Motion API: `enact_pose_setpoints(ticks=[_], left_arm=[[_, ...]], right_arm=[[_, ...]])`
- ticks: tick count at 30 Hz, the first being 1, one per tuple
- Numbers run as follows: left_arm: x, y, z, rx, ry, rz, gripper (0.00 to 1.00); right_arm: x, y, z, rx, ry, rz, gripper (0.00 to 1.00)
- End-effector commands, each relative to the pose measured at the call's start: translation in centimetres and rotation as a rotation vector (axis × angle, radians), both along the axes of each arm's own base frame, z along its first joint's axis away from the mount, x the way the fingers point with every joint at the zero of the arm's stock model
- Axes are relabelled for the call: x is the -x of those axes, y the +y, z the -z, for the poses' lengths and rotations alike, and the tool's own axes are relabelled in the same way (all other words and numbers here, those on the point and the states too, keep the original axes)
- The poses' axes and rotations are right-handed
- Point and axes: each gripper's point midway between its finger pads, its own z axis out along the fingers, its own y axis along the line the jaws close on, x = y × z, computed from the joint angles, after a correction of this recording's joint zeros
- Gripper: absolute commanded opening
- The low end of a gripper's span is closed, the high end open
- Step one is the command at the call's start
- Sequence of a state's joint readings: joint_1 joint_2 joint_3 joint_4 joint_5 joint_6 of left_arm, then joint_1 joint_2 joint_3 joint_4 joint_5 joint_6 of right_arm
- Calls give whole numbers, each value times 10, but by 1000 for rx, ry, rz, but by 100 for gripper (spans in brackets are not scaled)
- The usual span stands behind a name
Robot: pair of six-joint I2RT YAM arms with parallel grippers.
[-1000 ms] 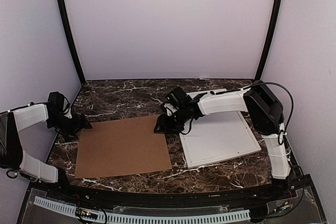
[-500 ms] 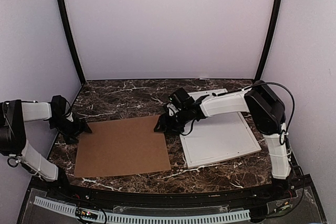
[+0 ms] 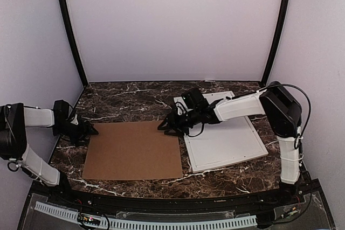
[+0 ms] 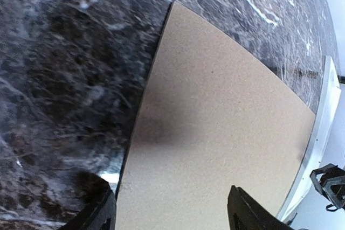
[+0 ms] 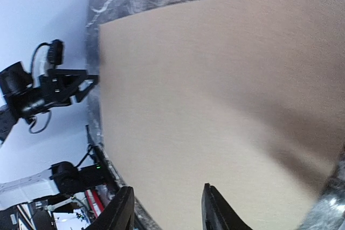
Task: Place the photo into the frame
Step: Rotate the backboard at the center of the board.
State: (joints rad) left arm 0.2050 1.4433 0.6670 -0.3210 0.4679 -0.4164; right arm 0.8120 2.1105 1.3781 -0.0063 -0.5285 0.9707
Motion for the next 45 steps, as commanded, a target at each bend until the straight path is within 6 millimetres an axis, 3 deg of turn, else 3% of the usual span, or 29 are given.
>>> enact_pose_setpoints(ticks=[1,3,6,10,13,18,24,29,37,41,45], left_arm=[[19,-32,6,143,53,51,73],[18,-36,5,148,47,62,72],[18,-38,4,150,44,62,72],[17,-31,-1,99,27,60,72],[12,-27,-9,62,0,71,73],[-7,-21,-24,13,-46,103,78],[-47,-18,-57,-72,-187,146,82],[-79,-43,-75,-64,-258,210,83],[-117,-84,-78,-59,-301,318,85],[-124,-109,-66,-42,-288,376,86],[-126,-132,-51,-34,-264,428,87]], right_arm=[[4,20,-97,-274,-119,-59,42],[6,17,-108,-298,-133,-62,40],[4,7,-108,-248,-160,-50,40],[-8,-16,-77,-11,-211,-24,43],[-2,-29,-54,119,-219,-46,44],[38,-34,-18,262,-218,-168,46],[97,-30,2,320,-224,-315,47],[150,-25,0,310,-255,-459,47],[219,-34,5,306,-269,-632,47],[236,-42,17,334,-255,-669,46],[228,-49,29,405,-268,-641,46]])
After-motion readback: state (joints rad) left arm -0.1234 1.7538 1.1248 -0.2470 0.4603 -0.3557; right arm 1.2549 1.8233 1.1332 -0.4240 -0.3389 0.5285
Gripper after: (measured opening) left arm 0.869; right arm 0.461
